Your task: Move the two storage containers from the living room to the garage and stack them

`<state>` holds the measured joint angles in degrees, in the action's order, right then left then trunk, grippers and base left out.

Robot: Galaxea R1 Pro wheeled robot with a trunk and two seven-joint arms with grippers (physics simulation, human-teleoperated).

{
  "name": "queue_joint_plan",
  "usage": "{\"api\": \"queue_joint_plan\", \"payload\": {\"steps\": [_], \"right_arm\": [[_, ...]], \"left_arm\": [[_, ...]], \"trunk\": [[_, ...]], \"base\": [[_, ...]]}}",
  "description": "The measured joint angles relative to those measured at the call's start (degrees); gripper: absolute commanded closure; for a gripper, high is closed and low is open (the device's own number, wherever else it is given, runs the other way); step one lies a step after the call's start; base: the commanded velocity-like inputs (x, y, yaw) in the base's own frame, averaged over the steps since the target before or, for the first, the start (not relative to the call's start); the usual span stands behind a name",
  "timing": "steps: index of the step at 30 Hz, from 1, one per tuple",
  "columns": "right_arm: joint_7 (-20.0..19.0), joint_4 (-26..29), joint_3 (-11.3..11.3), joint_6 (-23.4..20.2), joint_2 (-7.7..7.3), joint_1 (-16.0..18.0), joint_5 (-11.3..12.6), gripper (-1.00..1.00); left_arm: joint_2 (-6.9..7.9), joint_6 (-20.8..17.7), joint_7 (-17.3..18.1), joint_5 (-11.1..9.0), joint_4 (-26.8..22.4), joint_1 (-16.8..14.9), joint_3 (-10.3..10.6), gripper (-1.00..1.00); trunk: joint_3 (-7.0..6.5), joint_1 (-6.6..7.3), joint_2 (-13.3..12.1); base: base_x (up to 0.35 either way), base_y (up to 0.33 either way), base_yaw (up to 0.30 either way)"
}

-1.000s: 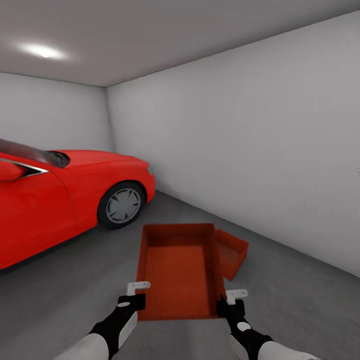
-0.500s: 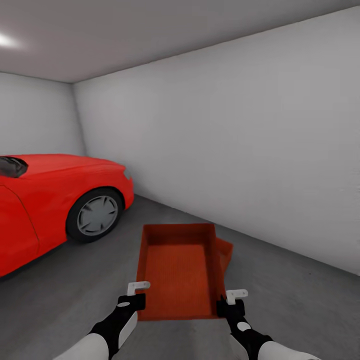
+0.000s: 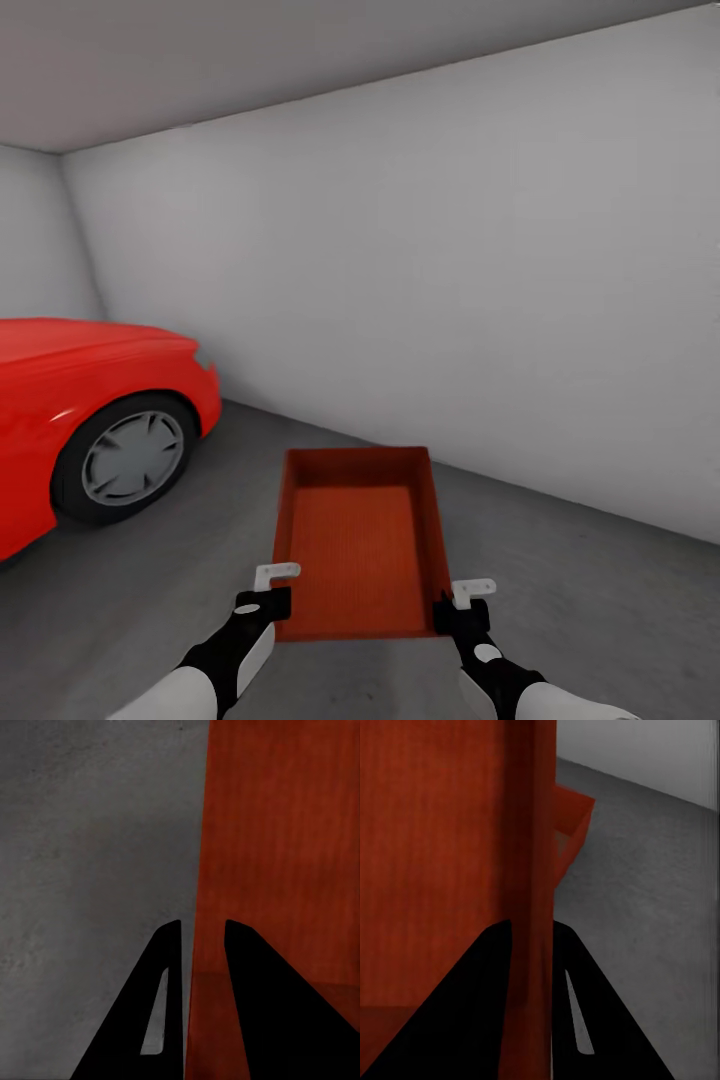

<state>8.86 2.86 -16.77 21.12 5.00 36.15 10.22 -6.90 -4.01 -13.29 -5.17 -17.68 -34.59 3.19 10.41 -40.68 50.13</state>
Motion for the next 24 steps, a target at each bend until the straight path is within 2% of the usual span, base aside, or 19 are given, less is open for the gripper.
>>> {"api": "queue_joint_plan", "payload": {"steps": [11,24], "right_arm": [[0.1,0.0,0.0,0.0,0.04,0.0,0.0,1.0],[0.0,0.0,0.0,0.0,0.03,0.0,0.0,1.0]], "left_arm": [[0.04,0.0,0.0,-0.1,0.0,0.0,0.1,1.0],[0.03,0.0,0.0,0.0,0.0,0.0,0.0,1.0]], "trunk": [[0.39,0.0,0.0],[0.44,0.0,0.0]], "base": [[0.32,0.096,-0.104],[0.32,0.109,-0.005]]}}
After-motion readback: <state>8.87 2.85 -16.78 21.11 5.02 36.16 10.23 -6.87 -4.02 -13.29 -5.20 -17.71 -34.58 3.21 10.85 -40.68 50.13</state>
